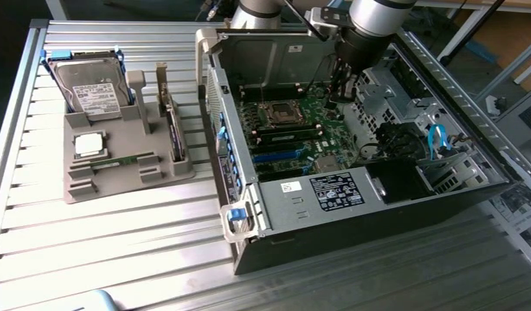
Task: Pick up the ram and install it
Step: 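Press down the ram until it locks into place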
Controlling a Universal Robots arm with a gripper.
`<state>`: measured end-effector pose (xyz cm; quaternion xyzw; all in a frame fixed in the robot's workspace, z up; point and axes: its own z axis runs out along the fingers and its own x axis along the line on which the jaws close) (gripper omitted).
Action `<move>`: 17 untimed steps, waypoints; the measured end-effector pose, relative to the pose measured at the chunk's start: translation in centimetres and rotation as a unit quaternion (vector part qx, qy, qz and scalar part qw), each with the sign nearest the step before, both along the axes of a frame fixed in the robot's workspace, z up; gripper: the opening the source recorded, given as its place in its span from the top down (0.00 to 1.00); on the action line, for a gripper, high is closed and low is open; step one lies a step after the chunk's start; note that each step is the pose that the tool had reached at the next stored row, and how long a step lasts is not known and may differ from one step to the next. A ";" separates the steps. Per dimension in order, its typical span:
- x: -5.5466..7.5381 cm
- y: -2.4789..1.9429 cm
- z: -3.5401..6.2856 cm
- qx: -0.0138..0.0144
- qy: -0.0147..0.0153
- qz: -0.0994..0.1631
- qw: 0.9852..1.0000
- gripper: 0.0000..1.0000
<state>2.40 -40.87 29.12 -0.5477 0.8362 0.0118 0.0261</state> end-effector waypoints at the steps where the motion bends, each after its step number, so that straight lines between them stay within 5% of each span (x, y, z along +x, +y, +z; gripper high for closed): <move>1: 0.0 0.00 0.00 0.000 0.000 -0.004 1.000 0.89; 17: 0.0 0.00 -0.03 0.000 0.000 -0.065 0.998 0.89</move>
